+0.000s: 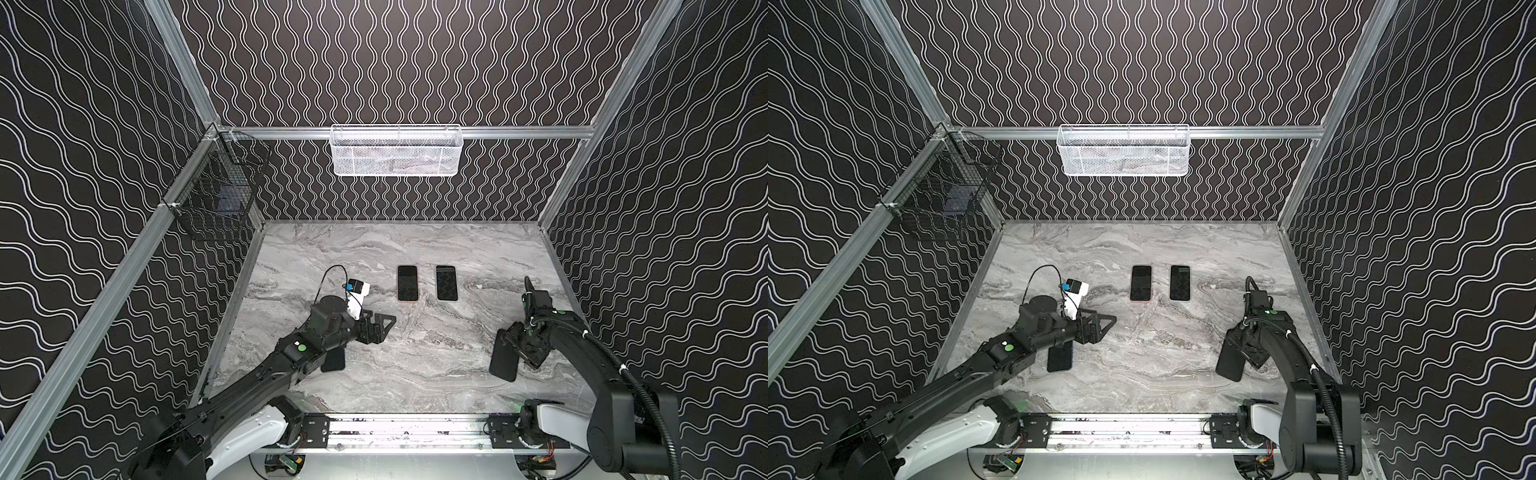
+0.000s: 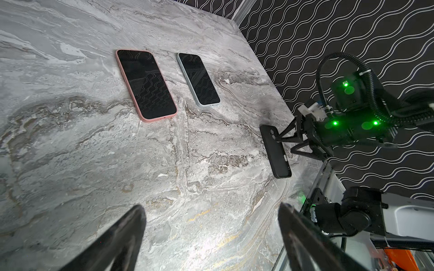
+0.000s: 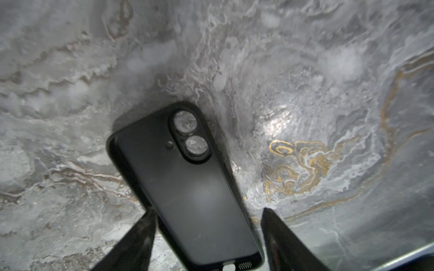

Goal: Put the phone into the phone case
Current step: 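Move the right gripper to the black twin-lens phone nearest it, then grasp and lift the black twin-lens phone with the right gripper, then carry the black twin-lens case toward the left gripper and release it on the table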

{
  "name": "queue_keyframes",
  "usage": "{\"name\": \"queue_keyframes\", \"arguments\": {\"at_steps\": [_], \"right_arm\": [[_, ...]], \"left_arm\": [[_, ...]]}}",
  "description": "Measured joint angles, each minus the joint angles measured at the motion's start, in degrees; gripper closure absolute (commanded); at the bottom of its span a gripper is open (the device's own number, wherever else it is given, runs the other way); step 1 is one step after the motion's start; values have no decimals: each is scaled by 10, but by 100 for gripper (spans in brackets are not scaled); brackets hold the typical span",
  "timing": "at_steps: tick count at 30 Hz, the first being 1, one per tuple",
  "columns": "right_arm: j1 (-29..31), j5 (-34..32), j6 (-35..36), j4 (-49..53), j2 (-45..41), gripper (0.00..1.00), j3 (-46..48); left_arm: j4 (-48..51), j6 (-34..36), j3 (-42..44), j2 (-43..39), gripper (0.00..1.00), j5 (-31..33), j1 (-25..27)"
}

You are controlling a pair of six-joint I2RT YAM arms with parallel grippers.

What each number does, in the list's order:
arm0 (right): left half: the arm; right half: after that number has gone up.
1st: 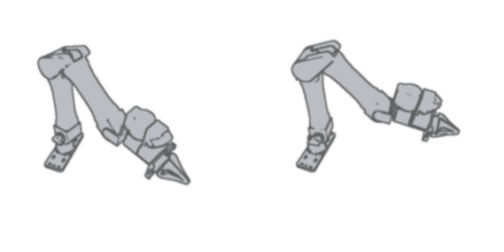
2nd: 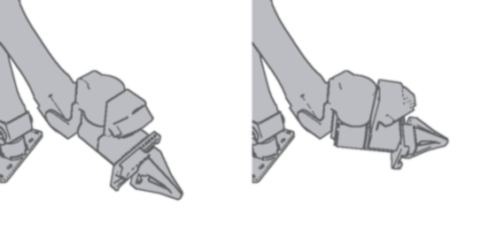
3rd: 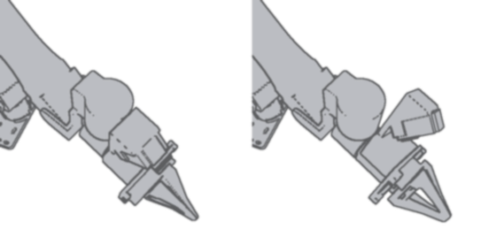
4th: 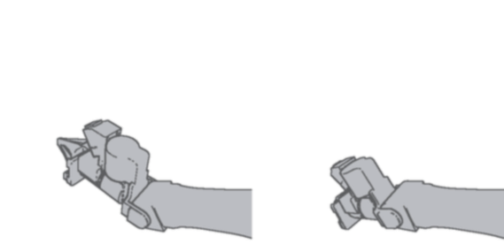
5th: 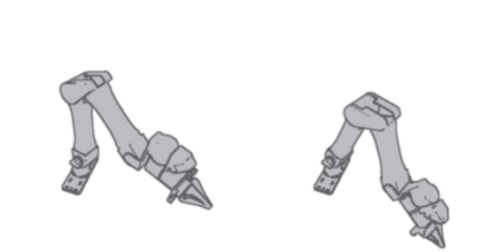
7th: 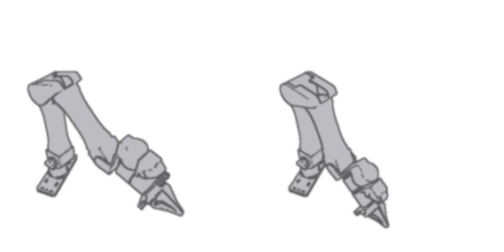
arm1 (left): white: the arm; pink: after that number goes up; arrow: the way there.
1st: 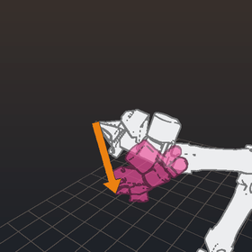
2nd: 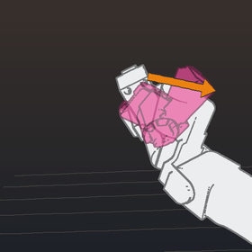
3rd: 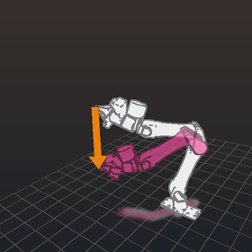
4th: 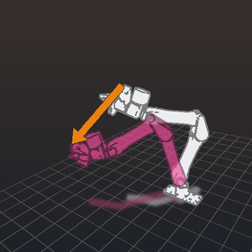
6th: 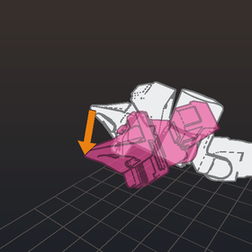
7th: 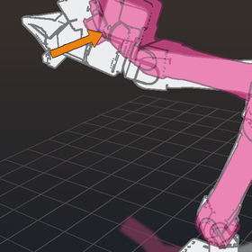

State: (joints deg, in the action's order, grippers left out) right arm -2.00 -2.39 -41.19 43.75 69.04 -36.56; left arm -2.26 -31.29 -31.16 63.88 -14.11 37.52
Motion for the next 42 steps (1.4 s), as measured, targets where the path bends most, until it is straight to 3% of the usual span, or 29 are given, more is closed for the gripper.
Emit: {"name": "queue_keyframes", "arguments": {"at_steps": [9,21,26,34,42], "right_arm": [[0,14,-2,-38,12,58,38],[8,25,3,-80,23,100,45],[42,30,14,-75,28,100,22],[219,-16,48,-56,47,100,-86],[328,4,89,-60,92,100,-141]], "left_arm": [[-2,-1,-3,11,8,-3,0],[11,-2,-6,-9,7,0,0],[27,-1,-14,-12,7,6,0],[61,15,-33,-36,5,35,0],[80,16,-24,-48,5,44,0]]}}
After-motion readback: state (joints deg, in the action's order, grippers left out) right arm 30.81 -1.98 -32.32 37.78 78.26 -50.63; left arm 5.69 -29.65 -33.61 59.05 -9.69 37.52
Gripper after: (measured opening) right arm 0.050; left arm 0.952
